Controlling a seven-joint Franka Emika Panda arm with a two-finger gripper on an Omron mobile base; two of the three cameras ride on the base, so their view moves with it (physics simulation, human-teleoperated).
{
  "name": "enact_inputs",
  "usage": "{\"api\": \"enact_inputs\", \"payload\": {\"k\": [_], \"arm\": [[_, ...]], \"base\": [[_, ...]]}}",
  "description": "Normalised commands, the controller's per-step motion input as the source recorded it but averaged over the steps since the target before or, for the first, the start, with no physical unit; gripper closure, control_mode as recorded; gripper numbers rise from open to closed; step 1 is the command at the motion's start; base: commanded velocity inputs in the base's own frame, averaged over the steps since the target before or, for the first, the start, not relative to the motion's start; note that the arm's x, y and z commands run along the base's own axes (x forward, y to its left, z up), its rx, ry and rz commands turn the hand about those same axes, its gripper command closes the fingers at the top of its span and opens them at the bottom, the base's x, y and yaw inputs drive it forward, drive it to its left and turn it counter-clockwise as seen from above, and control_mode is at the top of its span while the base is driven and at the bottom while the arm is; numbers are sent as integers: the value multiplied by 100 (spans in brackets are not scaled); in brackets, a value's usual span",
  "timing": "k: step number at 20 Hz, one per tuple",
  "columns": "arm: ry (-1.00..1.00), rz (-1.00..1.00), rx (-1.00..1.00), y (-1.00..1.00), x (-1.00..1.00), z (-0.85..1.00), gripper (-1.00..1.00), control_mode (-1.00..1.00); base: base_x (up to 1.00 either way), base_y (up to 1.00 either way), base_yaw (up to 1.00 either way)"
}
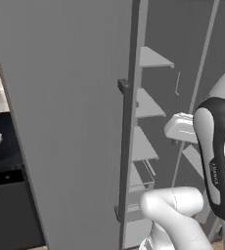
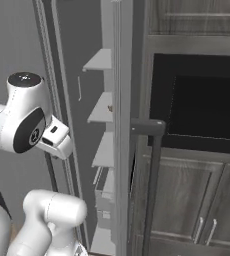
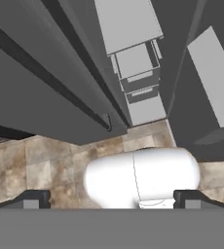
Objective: Take the garlic and eggplant out of the freezer and place them in the tupperware container on the counter. Then put the tupperware containing the vegetables back in the freezer.
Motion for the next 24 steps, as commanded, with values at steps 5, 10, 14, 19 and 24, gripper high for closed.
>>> {"api": "enact_inputs", "payload": {"k": [5, 10, 14, 19, 24], "arm": [[0, 0, 0, 0, 0, 0, -100, 100], [0, 0, 0, 0, 0, 0, -100, 100], [0, 0, 0, 0, 0, 0, -100, 100], [-19, 0, -1, -21, 1, 0, -100, -100], [-33, 0, -9, -18, 37, 0, -100, -100]], "base": [[71, 0, 0], [74, -1, 0], [16, -15, 0], [0, -4, 0], [0, 0, 0]]}}
